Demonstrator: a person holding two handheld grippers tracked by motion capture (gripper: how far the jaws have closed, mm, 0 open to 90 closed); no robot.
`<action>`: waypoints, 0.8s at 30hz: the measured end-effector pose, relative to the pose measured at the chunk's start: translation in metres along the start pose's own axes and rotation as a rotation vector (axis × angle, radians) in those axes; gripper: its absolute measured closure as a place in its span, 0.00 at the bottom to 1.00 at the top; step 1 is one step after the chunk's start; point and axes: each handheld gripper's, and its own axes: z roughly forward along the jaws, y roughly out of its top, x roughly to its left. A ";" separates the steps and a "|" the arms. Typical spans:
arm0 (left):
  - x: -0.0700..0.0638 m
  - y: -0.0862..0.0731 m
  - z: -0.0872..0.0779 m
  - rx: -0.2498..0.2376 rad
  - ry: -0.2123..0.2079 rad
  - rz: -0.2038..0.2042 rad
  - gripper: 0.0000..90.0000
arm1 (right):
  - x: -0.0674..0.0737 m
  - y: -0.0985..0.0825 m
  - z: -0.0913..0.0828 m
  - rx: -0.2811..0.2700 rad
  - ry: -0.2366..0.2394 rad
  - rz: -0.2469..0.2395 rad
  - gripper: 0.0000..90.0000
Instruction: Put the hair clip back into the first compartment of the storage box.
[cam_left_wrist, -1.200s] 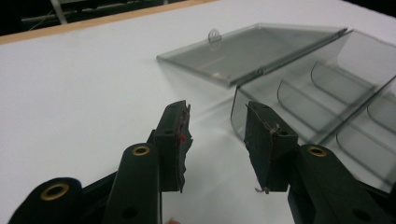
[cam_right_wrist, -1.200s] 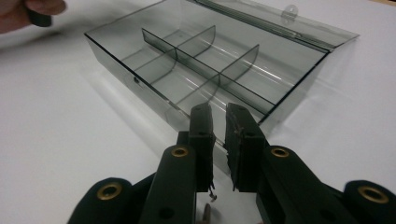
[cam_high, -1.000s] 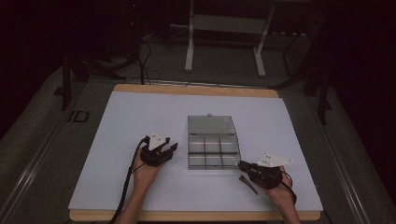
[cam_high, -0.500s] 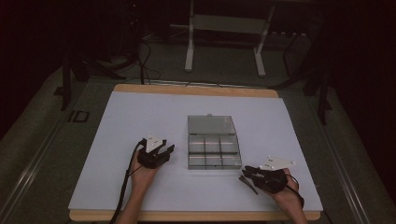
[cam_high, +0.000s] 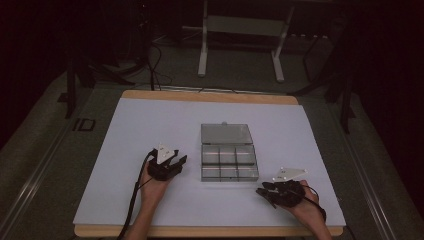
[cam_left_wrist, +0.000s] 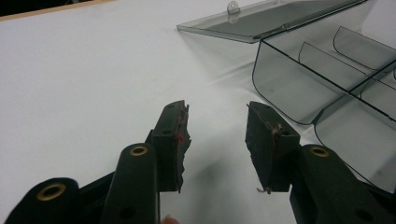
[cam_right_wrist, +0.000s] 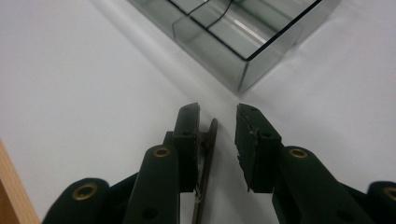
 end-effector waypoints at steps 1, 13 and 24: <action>0.000 0.000 0.000 0.000 -0.001 -0.003 0.65 | 0.000 0.000 0.001 0.009 0.003 0.000 0.78; 0.000 0.000 0.000 0.006 -0.004 -0.005 0.65 | -0.002 0.000 0.007 0.085 0.021 -0.015 0.80; 0.000 0.000 0.000 0.005 -0.004 -0.003 0.65 | -0.007 0.002 0.009 0.121 0.018 -0.027 0.86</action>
